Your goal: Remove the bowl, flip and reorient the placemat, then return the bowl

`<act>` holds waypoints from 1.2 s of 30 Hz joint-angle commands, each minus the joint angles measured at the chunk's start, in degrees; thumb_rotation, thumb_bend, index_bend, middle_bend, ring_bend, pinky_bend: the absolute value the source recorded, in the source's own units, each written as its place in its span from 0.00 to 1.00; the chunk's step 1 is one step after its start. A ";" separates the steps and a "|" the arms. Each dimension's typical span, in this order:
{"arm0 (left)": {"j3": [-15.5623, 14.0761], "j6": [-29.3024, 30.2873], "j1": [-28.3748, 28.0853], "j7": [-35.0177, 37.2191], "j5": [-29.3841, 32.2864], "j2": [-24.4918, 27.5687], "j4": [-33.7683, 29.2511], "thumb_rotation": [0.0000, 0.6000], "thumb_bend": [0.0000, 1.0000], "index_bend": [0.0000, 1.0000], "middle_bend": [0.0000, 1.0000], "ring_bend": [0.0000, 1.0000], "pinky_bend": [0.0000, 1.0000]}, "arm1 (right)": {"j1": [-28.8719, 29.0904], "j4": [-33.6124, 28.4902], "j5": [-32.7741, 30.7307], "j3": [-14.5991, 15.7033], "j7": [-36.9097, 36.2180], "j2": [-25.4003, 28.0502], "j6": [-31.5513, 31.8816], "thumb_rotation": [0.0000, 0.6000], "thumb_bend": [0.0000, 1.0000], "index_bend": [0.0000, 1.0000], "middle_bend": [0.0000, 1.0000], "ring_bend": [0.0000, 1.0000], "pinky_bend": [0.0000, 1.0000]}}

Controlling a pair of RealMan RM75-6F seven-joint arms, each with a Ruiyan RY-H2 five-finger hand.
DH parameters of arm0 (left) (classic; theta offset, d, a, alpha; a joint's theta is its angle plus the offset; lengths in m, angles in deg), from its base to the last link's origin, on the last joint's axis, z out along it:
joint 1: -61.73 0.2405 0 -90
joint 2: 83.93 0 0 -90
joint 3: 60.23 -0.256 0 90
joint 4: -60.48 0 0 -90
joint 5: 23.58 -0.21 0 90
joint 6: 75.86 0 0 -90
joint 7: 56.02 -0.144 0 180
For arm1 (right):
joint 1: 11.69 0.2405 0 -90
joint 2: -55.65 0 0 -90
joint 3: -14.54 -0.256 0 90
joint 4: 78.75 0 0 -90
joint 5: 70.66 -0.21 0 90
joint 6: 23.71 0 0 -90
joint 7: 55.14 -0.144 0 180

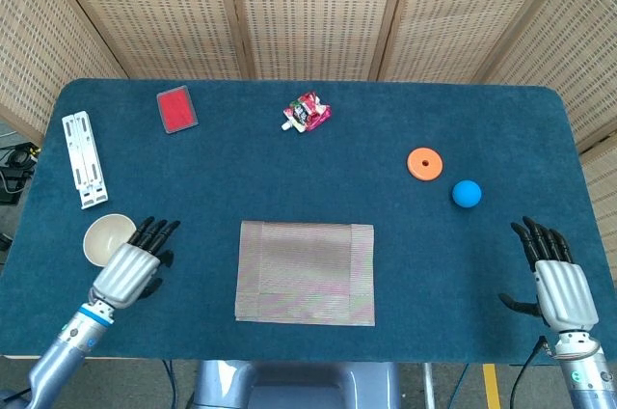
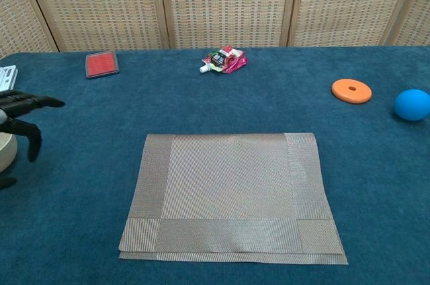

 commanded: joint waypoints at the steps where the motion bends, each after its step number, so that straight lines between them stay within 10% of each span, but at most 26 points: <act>1: -0.58 -1.48 -0.78 -2.31 -1.20 -2.73 -0.77 1.00 0.33 0.42 0.00 0.00 0.00 | 0.08 0.02 -0.08 -0.05 -0.48 0.14 -0.23 1.00 0.12 0.00 0.00 0.00 0.00; 36: -2.86 -6.39 -1.84 -10.68 -2.62 -17.10 4.87 1.00 0.37 0.47 0.00 0.00 0.00 | -0.04 -0.08 0.02 -0.28 -3.42 1.33 -0.30 1.00 0.11 0.00 0.00 0.00 0.00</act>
